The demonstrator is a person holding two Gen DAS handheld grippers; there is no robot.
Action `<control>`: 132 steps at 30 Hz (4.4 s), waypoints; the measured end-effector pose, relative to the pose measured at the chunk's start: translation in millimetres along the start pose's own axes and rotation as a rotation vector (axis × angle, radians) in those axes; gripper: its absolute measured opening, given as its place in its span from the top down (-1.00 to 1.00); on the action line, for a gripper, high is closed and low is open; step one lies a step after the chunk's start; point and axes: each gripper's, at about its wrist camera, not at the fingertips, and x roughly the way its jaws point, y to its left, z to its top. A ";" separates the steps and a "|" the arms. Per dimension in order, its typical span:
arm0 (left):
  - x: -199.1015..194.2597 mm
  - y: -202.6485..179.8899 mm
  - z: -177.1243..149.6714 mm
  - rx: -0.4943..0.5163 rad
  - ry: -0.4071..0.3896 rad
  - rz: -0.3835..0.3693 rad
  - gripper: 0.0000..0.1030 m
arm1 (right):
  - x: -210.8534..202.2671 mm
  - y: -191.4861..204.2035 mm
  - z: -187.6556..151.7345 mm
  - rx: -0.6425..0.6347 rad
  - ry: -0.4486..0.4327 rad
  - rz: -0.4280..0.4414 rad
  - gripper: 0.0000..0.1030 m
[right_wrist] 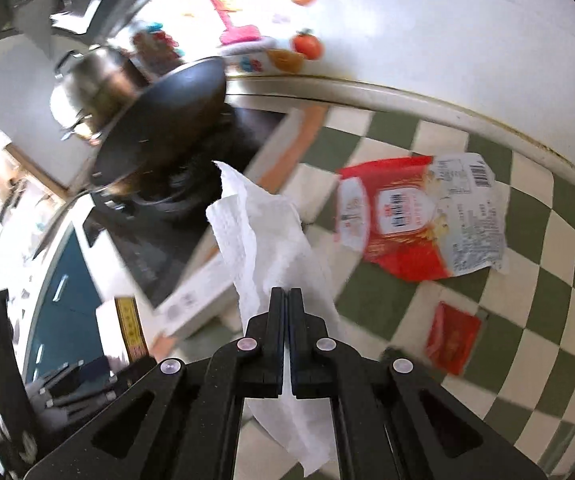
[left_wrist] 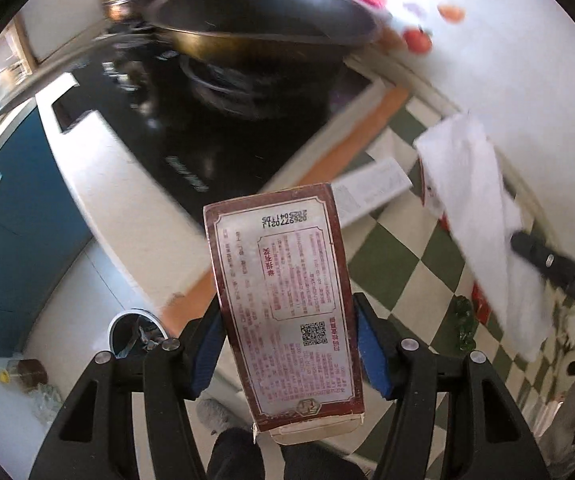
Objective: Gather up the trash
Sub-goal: 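Carry the box and tissue to the white bin and open both tools, then raise both tools from the bin back toward the table, then grasp the white printed box with the left tool while the right tool grasps the green pepper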
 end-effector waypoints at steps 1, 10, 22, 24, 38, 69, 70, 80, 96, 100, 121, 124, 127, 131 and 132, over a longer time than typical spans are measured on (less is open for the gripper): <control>-6.6 13.7 -3.0 -0.018 -0.012 -0.002 -0.11 | -1.2 13.6 -4.0 -0.006 0.008 0.020 0.97; -21.3 208.0 -68.9 -0.276 0.017 0.111 -0.11 | 81.0 179.0 -97.9 -0.206 0.198 0.180 0.97; 228.7 470.8 -237.7 -0.696 0.313 0.104 -0.11 | 392.0 295.6 -313.4 -0.440 0.520 0.106 0.97; 282.2 495.4 -257.3 -0.736 0.352 0.062 -0.11 | 452.0 293.9 -346.3 -0.461 0.556 0.075 0.97; 476.8 558.1 -354.0 -0.960 0.506 -0.166 -0.23 | 652.4 278.0 -457.6 -0.593 0.708 -0.106 0.96; 279.3 475.1 -336.1 -0.691 0.190 0.390 -0.84 | 522.5 309.7 -432.8 -0.746 0.557 -0.052 -0.98; 264.3 466.3 -332.3 -0.694 0.179 0.391 -0.84 | 508.3 310.2 -427.4 -0.744 0.548 -0.048 -0.98; 113.4 401.8 -298.6 -0.687 0.076 0.391 -0.84 | 339.1 329.6 -354.3 -0.766 0.425 0.003 -0.98; -59.0 306.4 -271.7 -0.660 -0.031 0.411 -0.84 | 101.1 344.6 -267.8 -0.781 0.318 0.149 -0.98; -82.5 277.9 -245.9 -0.615 -0.059 0.445 -0.84 | 72.9 327.5 -241.1 -0.680 0.302 0.210 -0.98; 90.2 -72.6 38.4 0.519 0.063 0.356 -0.85 | 61.7 -94.2 -50.3 0.106 0.179 -0.314 -0.62; 126.4 -86.9 56.9 0.606 0.159 0.311 -0.84 | 75.8 -104.3 -52.3 0.105 0.212 -0.291 -0.39; 150.7 -90.4 65.2 0.649 0.227 0.282 -0.84 | 84.6 -104.7 -54.3 0.096 0.215 -0.298 -0.03; 170.2 -93.3 68.3 0.675 0.283 0.242 -0.17 | 84.5 -101.5 -55.9 0.097 0.187 -0.287 0.38; 169.6 -93.3 68.1 0.654 0.290 0.200 -0.04 | 83.0 -102.2 -56.2 0.101 0.179 -0.282 0.39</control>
